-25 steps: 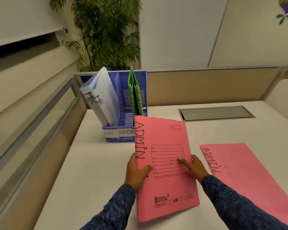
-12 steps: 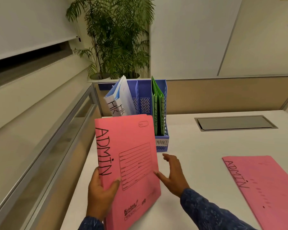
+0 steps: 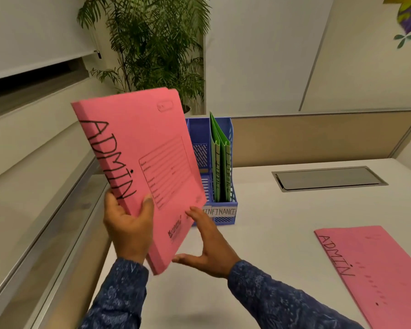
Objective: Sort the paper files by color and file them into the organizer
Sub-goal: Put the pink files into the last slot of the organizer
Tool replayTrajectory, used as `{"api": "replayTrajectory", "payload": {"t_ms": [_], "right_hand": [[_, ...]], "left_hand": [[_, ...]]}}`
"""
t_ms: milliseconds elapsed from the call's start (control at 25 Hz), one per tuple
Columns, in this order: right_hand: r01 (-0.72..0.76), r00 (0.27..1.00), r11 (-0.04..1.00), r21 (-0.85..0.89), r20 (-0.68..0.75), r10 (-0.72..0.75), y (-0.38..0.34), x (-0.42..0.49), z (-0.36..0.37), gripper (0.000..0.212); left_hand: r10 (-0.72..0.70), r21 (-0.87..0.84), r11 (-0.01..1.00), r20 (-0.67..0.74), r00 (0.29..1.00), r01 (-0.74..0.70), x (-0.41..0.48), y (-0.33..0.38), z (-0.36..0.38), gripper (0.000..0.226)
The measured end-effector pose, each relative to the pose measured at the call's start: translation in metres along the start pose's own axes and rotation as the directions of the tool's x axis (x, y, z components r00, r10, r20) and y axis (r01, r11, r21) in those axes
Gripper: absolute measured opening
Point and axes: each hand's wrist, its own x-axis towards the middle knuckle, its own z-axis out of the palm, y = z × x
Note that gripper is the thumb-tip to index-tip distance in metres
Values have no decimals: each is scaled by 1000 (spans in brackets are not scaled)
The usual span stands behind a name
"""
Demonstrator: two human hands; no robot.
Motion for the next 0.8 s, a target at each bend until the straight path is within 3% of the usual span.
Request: {"api": "replayTrajectory", "payload": {"t_ms": [120,240,600,800], "right_hand": [[-61,997,997,-41,45,63,9,19,5,117],[-117,993,992,-48,11,118,21,49,1,118],[-229,972,972,-53,-71,225,77,104,-1,84],[-259,961,955,-142,-133,241,92,116,2,64]], "left_hand": [[84,-21,996,-76,994,-86,20,-3,39,51],[93,-51,994,-117,989,-99,37,-18,73,53],[144,-23,988,-164,976,-150,59,-62,133,55],[117,-21,993,-64,991,-118,66,-80,146,58]]}}
